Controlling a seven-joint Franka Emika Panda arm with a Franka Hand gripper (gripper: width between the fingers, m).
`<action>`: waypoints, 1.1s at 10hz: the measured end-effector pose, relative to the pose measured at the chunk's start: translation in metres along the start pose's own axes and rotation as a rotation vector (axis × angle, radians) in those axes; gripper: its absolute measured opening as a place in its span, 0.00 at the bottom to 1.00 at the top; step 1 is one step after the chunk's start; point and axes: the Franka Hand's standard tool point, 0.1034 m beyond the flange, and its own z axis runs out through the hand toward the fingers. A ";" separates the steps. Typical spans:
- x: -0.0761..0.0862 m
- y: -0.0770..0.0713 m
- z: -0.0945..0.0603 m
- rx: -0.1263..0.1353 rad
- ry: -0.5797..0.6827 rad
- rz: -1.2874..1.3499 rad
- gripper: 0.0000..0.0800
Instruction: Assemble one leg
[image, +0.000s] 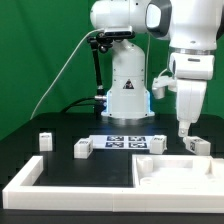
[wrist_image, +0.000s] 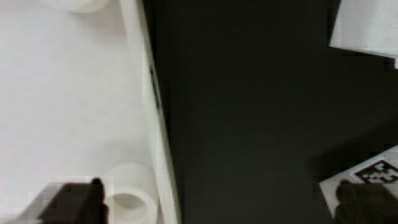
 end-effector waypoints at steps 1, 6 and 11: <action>0.000 0.000 0.000 0.001 0.002 0.091 0.81; -0.002 -0.049 0.023 -0.010 0.060 0.758 0.81; 0.036 -0.074 0.028 0.027 0.073 1.188 0.81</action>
Offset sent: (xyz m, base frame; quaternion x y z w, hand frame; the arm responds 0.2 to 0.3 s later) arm -0.0989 -0.0257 -0.0392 -0.0264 0.0640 0.3826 0.9213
